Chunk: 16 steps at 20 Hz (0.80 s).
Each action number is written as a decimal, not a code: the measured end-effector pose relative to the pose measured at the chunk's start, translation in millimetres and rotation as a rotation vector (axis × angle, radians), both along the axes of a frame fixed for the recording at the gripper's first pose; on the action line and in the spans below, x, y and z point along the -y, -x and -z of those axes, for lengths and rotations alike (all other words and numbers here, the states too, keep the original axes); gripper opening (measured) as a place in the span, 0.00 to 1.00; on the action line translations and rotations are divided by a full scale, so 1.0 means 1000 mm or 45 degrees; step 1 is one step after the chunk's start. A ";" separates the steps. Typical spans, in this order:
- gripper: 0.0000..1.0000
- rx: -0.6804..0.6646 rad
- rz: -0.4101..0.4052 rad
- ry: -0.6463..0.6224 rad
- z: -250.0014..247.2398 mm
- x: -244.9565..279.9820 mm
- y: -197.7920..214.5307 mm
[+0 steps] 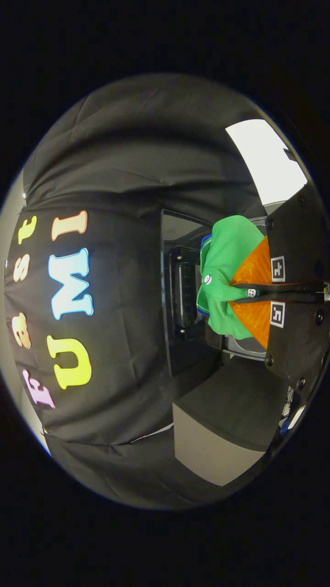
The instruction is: Put the clothes into the washing machine and then close the washing machine lid.
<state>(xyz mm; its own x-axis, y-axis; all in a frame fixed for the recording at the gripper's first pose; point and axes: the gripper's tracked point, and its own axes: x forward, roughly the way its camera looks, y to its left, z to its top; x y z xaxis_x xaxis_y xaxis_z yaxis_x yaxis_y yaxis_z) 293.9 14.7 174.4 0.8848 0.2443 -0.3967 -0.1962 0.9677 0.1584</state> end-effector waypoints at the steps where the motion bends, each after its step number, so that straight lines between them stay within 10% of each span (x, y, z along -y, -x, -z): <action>1: 0.02 -0.020 -0.004 0.000 0.011 -0.002 -0.003; 16: 0.02 -0.288 -0.024 0.048 0.139 -0.026 -0.051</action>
